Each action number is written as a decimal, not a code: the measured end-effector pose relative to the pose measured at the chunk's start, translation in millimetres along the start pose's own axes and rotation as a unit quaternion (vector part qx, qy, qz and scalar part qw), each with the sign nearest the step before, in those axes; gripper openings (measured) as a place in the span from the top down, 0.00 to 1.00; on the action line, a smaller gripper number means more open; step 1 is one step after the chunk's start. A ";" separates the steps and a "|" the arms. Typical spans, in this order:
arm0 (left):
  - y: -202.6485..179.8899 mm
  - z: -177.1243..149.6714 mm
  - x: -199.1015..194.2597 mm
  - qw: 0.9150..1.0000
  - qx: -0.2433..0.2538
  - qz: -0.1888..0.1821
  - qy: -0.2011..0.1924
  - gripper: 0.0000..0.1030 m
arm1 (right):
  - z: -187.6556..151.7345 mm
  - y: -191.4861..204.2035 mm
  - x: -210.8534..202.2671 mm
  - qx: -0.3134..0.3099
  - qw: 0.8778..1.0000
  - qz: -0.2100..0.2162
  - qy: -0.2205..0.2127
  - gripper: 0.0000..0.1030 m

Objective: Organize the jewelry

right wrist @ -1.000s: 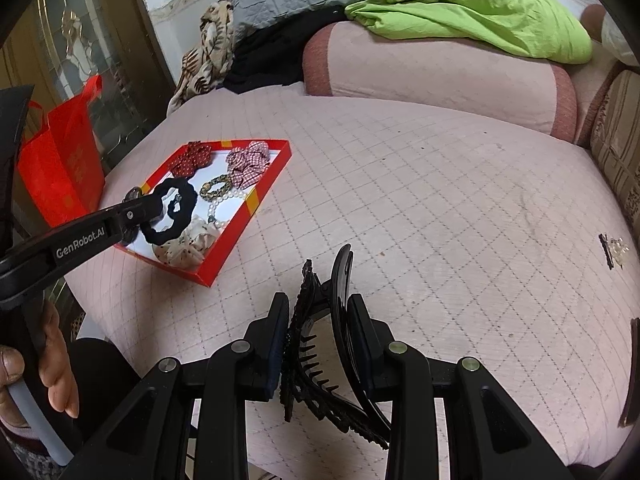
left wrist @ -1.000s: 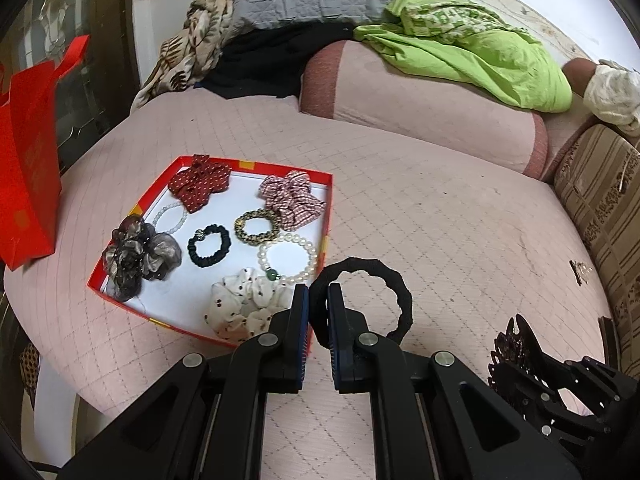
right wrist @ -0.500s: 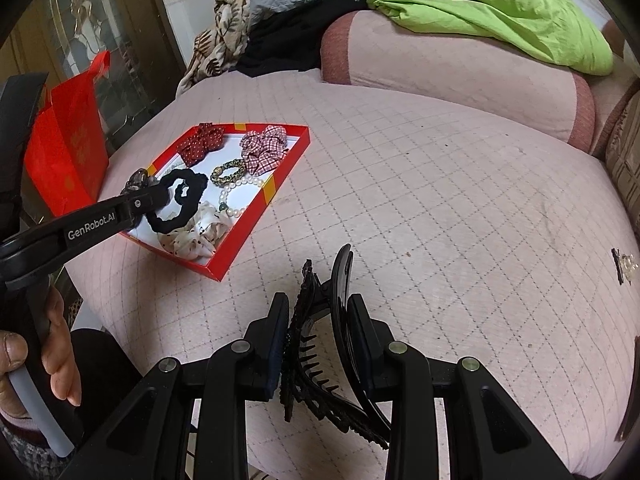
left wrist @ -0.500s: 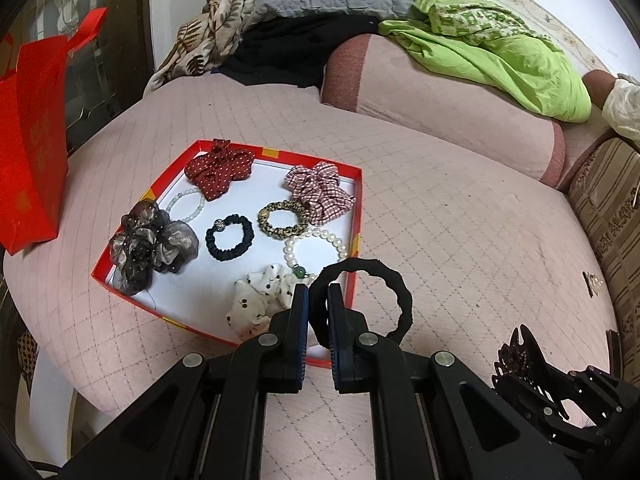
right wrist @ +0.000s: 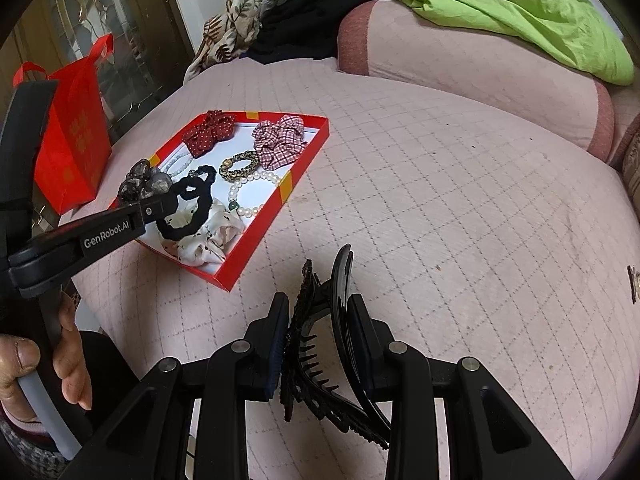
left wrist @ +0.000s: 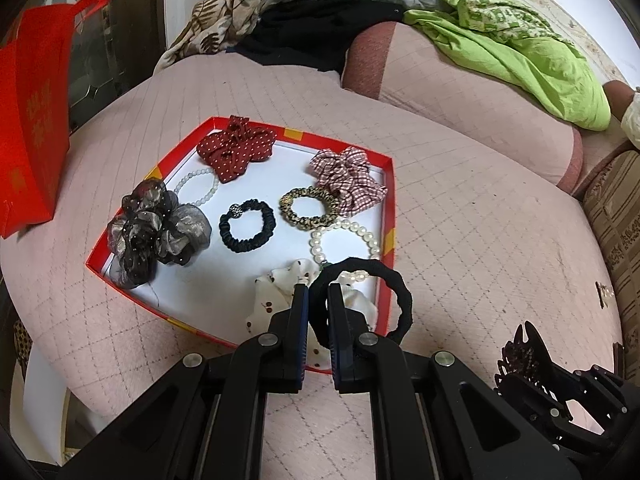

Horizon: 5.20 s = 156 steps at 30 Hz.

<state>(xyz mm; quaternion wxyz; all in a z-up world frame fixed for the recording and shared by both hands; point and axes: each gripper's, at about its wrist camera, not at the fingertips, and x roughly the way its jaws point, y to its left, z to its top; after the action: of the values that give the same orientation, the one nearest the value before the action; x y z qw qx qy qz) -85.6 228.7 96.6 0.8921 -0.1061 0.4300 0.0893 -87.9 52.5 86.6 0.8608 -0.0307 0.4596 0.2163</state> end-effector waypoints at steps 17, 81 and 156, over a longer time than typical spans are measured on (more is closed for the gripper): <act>83.9 31.1 8.7 0.995 -0.086 0.038 -0.012 0.91 | 65.5 40.3 36.7 -0.029 0.999 0.042 -0.016 0.68; 50.4 35.2 37.3 0.996 -0.042 0.042 -0.061 0.34 | 145.2 -3.6 81.2 0.047 0.994 0.095 -0.038 0.46; -79.8 -55.5 -116.4 0.992 0.056 0.044 -0.100 0.00 | -46.3 -48.5 -83.0 0.061 0.989 -0.096 -0.098 0.25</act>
<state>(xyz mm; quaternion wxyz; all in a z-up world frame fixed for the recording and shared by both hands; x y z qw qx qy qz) -178.7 129.2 163.4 0.9304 -0.0274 0.3472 0.1143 -144.7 -31.6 119.7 0.9187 -0.0011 0.3804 0.1067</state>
